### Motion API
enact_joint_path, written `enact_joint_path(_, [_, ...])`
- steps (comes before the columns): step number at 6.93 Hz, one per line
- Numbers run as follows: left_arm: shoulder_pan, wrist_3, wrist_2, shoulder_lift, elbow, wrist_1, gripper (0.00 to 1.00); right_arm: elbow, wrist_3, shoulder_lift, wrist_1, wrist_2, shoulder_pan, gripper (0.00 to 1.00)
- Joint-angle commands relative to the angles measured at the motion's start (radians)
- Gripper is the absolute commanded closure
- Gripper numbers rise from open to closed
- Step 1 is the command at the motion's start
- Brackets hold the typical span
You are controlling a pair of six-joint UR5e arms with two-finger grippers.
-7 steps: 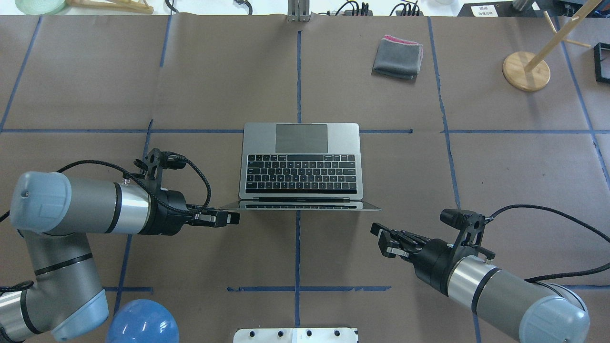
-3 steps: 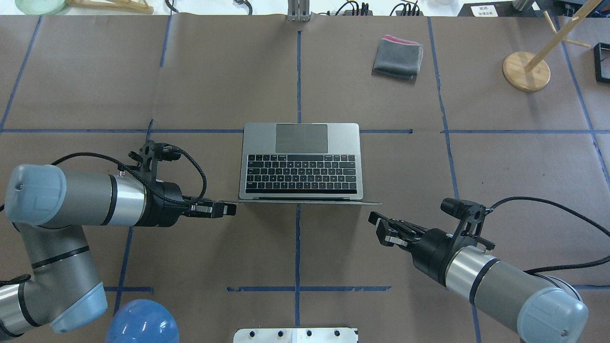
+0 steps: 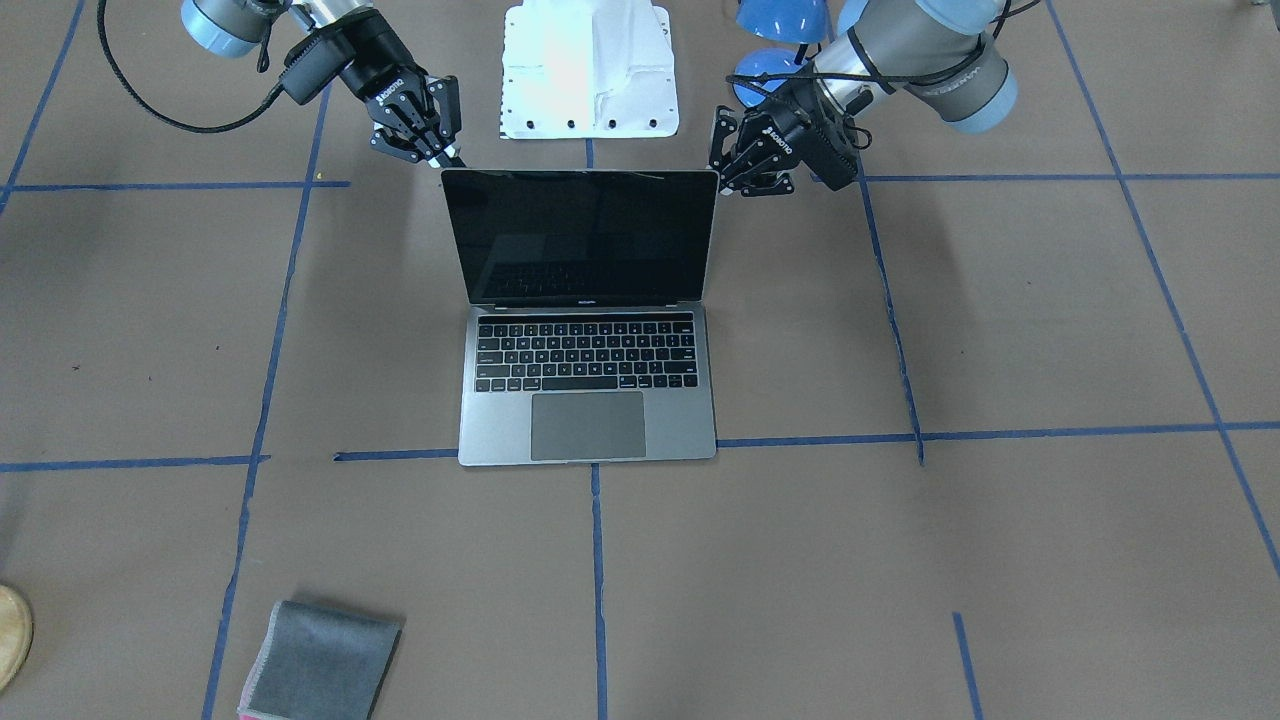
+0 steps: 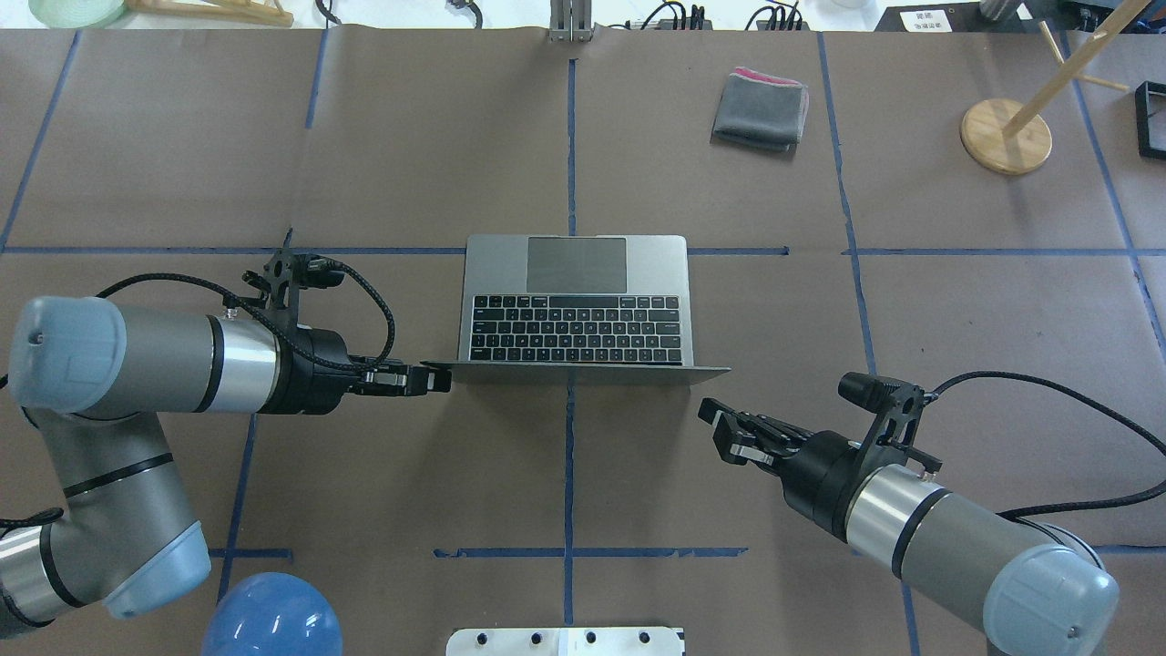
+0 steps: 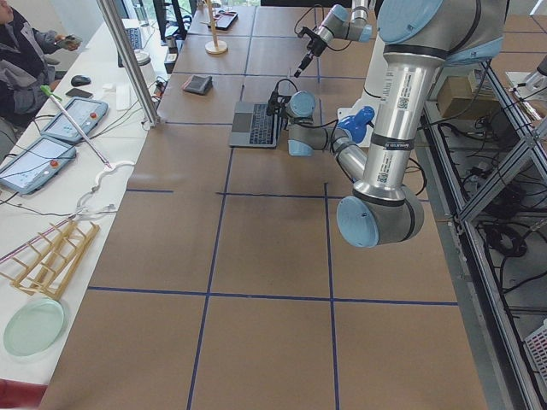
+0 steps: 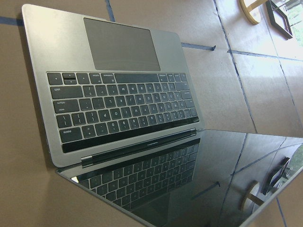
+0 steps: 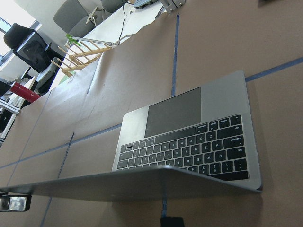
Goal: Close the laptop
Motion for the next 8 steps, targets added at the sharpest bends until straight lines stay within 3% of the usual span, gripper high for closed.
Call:
enact_joint_path(1, [-0.029,0.0,0.0,-0.014,0.012,0.004,1.0,-0.009,0.0,0.001,0.001,0.002,0.038,0.99])
enact_joint_path(5, [-0.062,0.002,0.0,-0.023,0.042,0.01,1.0,-0.119,0.001,0.119,-0.007,0.011,0.126,0.99])
enact_joint_path(7, [-0.075,0.0,0.002,-0.068,0.112,0.01,1.0,-0.13,0.017,0.14,-0.053,0.03,0.158,0.99])
enact_joint_path(8, [-0.081,0.0,0.002,-0.088,0.137,0.01,1.0,-0.18,0.018,0.188,-0.064,0.051,0.182,0.99])
